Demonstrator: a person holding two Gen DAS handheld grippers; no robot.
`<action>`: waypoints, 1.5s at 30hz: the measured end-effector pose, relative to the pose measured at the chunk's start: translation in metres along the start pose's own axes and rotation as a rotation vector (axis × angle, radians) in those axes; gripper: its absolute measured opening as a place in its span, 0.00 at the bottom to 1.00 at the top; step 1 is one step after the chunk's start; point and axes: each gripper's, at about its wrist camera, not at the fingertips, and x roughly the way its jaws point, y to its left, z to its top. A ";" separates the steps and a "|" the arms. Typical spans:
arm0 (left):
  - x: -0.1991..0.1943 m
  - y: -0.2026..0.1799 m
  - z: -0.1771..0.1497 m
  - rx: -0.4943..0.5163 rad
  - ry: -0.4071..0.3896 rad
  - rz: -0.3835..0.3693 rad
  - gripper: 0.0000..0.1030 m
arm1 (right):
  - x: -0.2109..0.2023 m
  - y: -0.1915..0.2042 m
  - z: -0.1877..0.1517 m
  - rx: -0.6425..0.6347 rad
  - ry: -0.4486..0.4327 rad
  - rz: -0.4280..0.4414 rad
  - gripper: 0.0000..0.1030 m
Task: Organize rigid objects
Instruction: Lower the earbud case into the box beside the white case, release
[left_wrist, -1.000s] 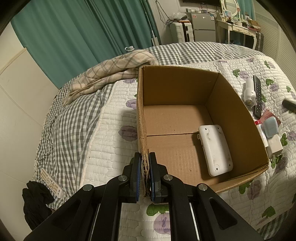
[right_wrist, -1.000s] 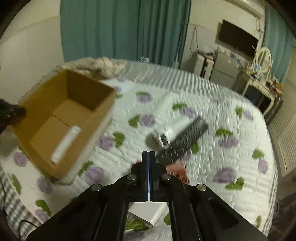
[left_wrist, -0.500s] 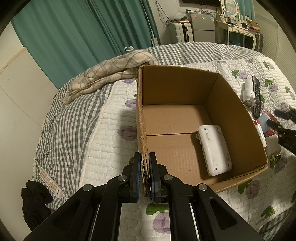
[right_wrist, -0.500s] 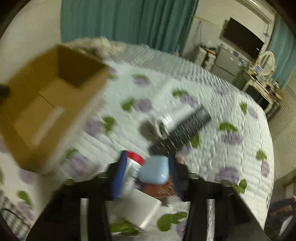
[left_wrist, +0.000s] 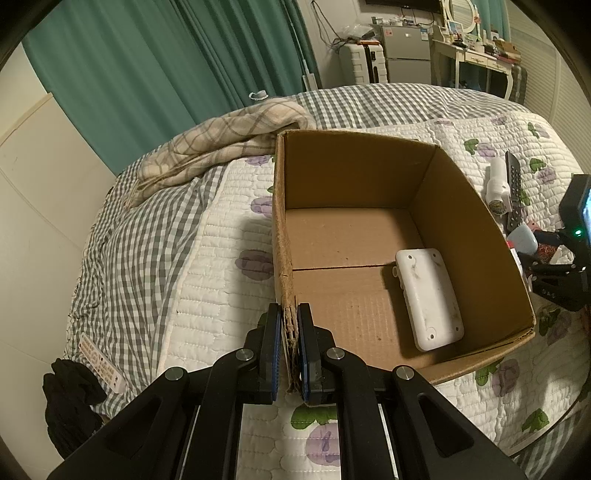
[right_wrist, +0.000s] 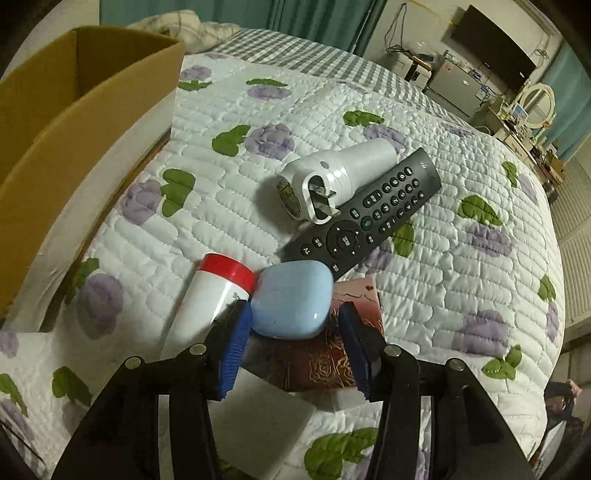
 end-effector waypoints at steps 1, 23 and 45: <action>0.000 0.000 0.000 -0.001 0.000 -0.002 0.08 | 0.003 0.003 0.002 -0.019 0.009 -0.012 0.52; 0.001 0.001 -0.002 -0.006 0.003 -0.006 0.08 | -0.114 0.024 0.036 0.000 -0.334 0.221 0.24; 0.002 -0.001 0.002 -0.003 0.008 -0.003 0.08 | -0.106 0.127 0.061 -0.117 -0.319 0.410 0.31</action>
